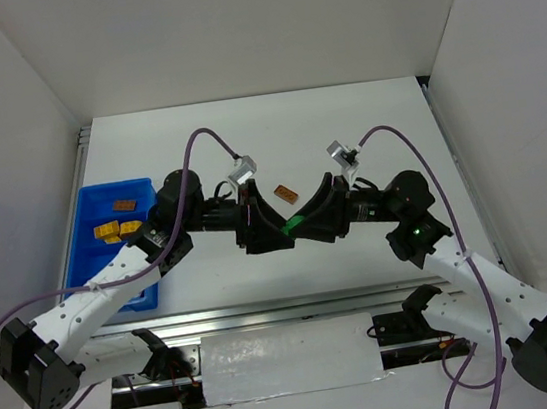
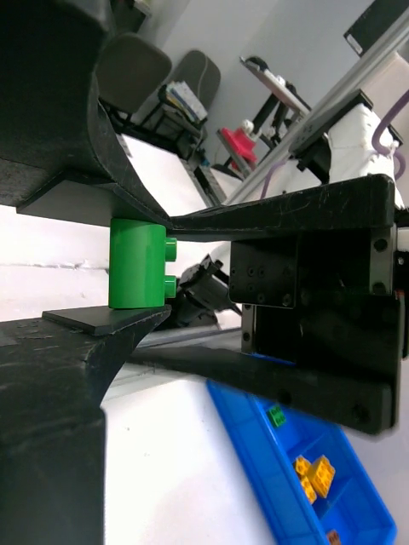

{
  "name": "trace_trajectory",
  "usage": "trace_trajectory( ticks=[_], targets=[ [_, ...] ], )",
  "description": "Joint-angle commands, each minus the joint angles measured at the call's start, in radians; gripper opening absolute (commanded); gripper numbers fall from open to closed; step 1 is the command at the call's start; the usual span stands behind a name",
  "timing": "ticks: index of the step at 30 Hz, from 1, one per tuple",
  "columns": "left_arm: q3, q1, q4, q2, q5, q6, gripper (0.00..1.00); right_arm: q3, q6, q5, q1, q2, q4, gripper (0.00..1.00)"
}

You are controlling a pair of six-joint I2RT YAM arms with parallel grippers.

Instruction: Sort the legos into containers by color

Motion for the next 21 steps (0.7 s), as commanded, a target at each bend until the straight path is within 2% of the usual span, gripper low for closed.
trace_trajectory(
  ticks=[1, 3, 4, 8, 9, 11, 12, 16, 17, 21],
  targets=[
    [0.052, -0.005, 0.031, -0.007, -0.001, 0.027, 0.68, 0.053, -0.027, 0.026, 0.013, 0.008, 0.015, 0.00],
    [0.055, -0.007, 0.040, 0.001, 0.002, 0.023, 0.61, 0.050, -0.029, 0.035, 0.017, 0.012, 0.015, 0.00],
    [0.056, -0.007, 0.040, 0.004, 0.004, 0.023, 0.52, 0.053, -0.030, 0.036, 0.014, 0.012, 0.012, 0.00],
    [0.064, -0.007, 0.029, 0.008, -0.001, 0.029, 0.44, 0.052, -0.033, 0.035, 0.014, 0.027, 0.007, 0.00],
    [0.065, -0.009, 0.032, 0.008, -0.002, 0.027, 0.29, 0.050, -0.030, 0.036, 0.016, 0.028, 0.015, 0.02],
    [0.070, -0.007, 0.031, 0.011, 0.001, 0.030, 0.10, 0.038, -0.023, 0.033, 0.016, 0.035, 0.034, 0.09],
    [0.079, -0.009, 0.028, 0.011, 0.004, 0.032, 0.00, 0.035, -0.018, 0.029, 0.014, 0.036, 0.044, 0.23],
    [0.073, -0.007, 0.060, 0.010, 0.024, 0.021, 0.00, 0.021, 0.000, 0.009, 0.016, 0.036, 0.085, 0.79],
    [0.069, -0.007, 0.072, 0.004, 0.024, 0.018, 0.00, 0.021, 0.000, 0.018, 0.014, 0.032, 0.073, 0.99],
    [0.076, -0.007, 0.049, -0.001, 0.008, 0.033, 0.00, 0.018, -0.035, 0.111, 0.010, -0.013, -0.007, 1.00]
  ],
)
